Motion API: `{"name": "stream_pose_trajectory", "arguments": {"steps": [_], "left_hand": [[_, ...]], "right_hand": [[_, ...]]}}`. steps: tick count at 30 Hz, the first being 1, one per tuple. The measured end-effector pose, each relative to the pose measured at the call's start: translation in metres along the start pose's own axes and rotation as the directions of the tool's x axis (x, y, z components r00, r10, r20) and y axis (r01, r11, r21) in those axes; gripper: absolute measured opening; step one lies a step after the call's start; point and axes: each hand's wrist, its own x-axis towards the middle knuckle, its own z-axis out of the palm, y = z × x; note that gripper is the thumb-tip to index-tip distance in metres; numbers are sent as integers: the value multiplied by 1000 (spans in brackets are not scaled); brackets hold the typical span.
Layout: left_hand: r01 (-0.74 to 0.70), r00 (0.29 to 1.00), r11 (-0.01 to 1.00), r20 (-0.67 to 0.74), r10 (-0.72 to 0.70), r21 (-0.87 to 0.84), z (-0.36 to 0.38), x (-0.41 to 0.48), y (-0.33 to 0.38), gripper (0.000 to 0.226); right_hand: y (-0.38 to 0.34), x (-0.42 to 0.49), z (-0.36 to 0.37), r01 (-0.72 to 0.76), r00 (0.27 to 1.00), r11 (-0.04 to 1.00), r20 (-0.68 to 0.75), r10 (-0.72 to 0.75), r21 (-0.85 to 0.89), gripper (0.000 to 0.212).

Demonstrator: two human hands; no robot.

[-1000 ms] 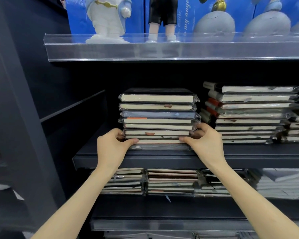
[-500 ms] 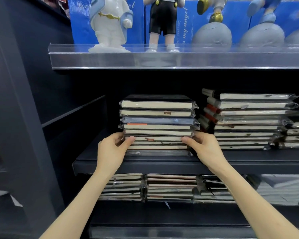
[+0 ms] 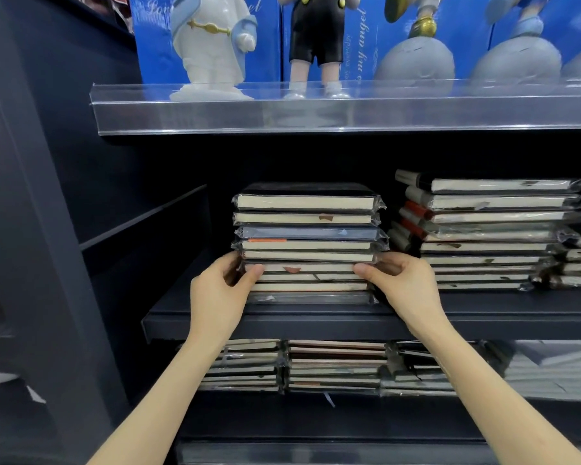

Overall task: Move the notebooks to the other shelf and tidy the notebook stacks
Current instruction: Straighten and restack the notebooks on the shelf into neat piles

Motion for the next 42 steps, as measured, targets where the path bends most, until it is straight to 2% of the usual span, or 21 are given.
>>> {"name": "stream_pose_trajectory", "arguments": {"steps": [2, 3, 6, 7, 11, 16, 21, 25, 28, 30, 31, 33, 35, 37, 42], "left_hand": [[3, 1000, 999, 18, -2, -34, 0, -1, 0, 39], [7, 1000, 999, 21, -6, -46, 0, -1, 0, 45], [7, 1000, 997, -14, -8, -75, 1, -3, 2, 46], [4, 1000, 997, -25, -6, -82, 2, -3, 4, 44], [-9, 996, 996, -88, 1, -93, 6, -5, 5, 40], [-16, 986, 993, -164, -3, -117, 9, -4, 2, 35], [-45, 977, 990, -213, 15, -136, 10, -5, 3, 26], [-68, 985, 986, -167, 43, -150, 10, -7, 4, 30], [-22, 995, 982, -103, 3, -188, 7, -9, 7, 39], [-13, 999, 976, -52, 2, -218, 6, -5, 11, 45], [-6, 1000, 975, -21, 2, -221, 7, -1, 14, 48], [17, 999, 973, 38, -9, -230, 10, 7, 18, 48], [8, 999, 978, 51, 3, -208, 13, 10, 20, 41], [-17, 999, 986, 28, 22, -167, 15, 11, 20, 35], [-60, 997, 990, -53, 53, -127, 18, 11, 13, 35]], "right_hand": [[-2, -5, 2, 49, 996, 999, -69, -48, 10, 37], [-3, -7, 3, 73, 994, 997, -77, -71, 20, 34], [-7, -7, 7, 120, 992, 992, -46, -118, 33, 7], [-7, -6, 8, 136, 990, 990, -49, -134, 40, 7], [-4, -3, 9, 140, 990, 989, -23, -139, 38, 30], [-5, -4, 7, 115, 993, 991, -45, -112, 69, 17], [3, -1, 6, 108, 994, 992, -15, -107, 70, 32], [-1, -1, 6, 93, 996, 995, 8, -93, 43, 22], [-5, -5, 4, 86, 995, 996, 54, -86, 6, 26], [-9, -7, 3, 59, 998, 998, 24, -60, 36, 25], [-11, -7, 3, 44, 999, 996, -1, -44, 74, 27], [-16, -1, 3, 35, 999, 989, -18, -33, 140, 54], [-20, 7, 6, 36, 998, 986, 44, -43, 162, 72], [-23, 12, 14, 52, 994, 986, 85, -66, 155, 73], [-15, 12, 26, 135, 991, 980, -19, -134, 149, 65]]}}
